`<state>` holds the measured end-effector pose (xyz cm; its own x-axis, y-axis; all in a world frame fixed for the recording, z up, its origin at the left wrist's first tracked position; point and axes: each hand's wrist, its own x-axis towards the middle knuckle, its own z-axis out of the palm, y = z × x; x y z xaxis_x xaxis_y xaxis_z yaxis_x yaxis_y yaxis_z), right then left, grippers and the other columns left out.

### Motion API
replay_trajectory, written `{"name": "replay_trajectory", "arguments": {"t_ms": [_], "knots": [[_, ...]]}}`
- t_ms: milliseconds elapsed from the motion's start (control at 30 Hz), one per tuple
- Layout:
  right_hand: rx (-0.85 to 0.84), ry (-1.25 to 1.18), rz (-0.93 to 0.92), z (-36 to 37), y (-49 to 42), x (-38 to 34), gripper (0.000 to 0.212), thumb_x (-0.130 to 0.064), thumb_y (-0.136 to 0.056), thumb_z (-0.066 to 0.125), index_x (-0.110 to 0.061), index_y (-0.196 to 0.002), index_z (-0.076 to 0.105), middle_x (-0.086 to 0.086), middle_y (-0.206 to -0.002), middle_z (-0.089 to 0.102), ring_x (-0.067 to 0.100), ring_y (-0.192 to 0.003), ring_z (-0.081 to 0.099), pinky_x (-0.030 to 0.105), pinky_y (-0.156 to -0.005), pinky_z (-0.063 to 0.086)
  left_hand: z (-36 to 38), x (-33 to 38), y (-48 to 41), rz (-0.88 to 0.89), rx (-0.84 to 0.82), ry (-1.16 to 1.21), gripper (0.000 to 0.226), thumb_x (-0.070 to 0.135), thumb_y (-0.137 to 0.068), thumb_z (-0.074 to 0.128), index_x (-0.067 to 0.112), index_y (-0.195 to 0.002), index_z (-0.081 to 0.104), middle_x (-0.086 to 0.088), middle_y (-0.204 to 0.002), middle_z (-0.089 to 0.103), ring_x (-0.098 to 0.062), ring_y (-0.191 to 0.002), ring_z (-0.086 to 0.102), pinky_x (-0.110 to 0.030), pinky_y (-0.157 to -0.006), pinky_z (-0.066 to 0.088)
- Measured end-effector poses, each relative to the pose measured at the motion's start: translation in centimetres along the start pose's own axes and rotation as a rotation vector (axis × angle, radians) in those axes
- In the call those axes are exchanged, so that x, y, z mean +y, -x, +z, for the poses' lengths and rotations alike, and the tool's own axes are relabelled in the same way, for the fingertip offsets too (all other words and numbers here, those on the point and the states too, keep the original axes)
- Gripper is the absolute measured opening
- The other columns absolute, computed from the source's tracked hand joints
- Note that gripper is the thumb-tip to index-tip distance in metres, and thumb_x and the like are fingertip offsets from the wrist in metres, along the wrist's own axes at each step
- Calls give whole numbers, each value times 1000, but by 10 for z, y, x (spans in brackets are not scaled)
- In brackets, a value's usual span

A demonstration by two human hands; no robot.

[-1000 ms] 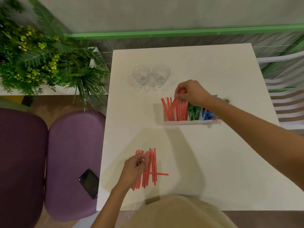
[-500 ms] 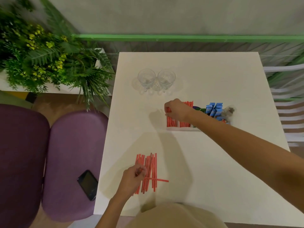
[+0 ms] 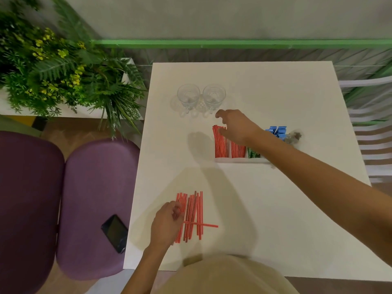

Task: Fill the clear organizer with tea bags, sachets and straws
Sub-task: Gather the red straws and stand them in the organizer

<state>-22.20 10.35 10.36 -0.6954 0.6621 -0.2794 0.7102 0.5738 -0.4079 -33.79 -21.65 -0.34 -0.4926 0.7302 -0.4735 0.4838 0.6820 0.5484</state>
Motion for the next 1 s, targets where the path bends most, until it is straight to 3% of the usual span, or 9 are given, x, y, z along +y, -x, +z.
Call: {"name": "replay_trajectory", "arguments": {"t_ms": [133, 233, 333, 467, 600, 867, 1000], "knots": [[87, -199, -14, 7, 31, -9, 24, -21, -92, 59, -12, -115, 59, 5, -96, 63, 16, -74, 56, 29, -72, 47, 1, -5, 2, 38, 72, -93, 28, 31, -90, 62, 28, -118, 59, 14, -113, 57, -4, -89, 58, -22, -72, 54], [-80, -227, -15, 43, 67, -15, 18, -24, -92, 63, -14, -107, 64, 1, -90, 67, 11, -72, 59, 24, -70, 45, 3, -7, 3, 8, 86, -111, 39, 35, -90, 63, 25, -127, 54, 9, -128, 51, -10, -110, 55, -29, -80, 55], [-288, -229, 4, 96, 103, -19, 23, -30, -89, 66, -15, -107, 65, 1, -92, 68, 12, -76, 60, 24, -73, 44, 6, -8, 3, -43, 78, -140, 48, 37, -89, 63, 22, -132, 48, 4, -132, 49, -13, -115, 52, -30, -83, 53], [-430, -143, 11, 154, 141, -25, 33, -36, -85, 69, -19, -112, 61, 2, -104, 65, 16, -91, 58, 29, -78, 45, 6, -5, -1, -66, 45, -210, 55, 44, -87, 63, 20, -133, 44, 3, -127, 51, -14, -107, 57, -30, -77, 53], [-418, -120, 41, 179, 155, -24, 39, -35, -84, 69, -17, -116, 58, 1, -112, 59, 19, -100, 58, 27, -78, 42, 4, 0, -8, -71, -5, -303, 54, 45, -85, 65, 19, -127, 44, 3, -118, 55, -16, -94, 63, -29, -69, 52], [-369, -130, 91, 186, 150, -23, 32, -34, -81, 71, -16, -106, 60, 0, -105, 58, 18, -90, 56, 27, -75, 45, -1, 9, -19, -38, -65, -384, 25, 27, -84, 62, 17, -102, 49, 4, -91, 60, -15, -74, 61, -28, -61, 50], [-353, -139, 102, 188, 152, -24, 30, -37, -81, 71, -17, -102, 59, -6, -95, 49, 13, -83, 49, 24, -72, 42, -4, 10, -21, -46, -92, -393, 15, 19, -83, 60, 16, -96, 53, 3, -84, 57, -15, -71, 58, -28, -60, 48]]}}
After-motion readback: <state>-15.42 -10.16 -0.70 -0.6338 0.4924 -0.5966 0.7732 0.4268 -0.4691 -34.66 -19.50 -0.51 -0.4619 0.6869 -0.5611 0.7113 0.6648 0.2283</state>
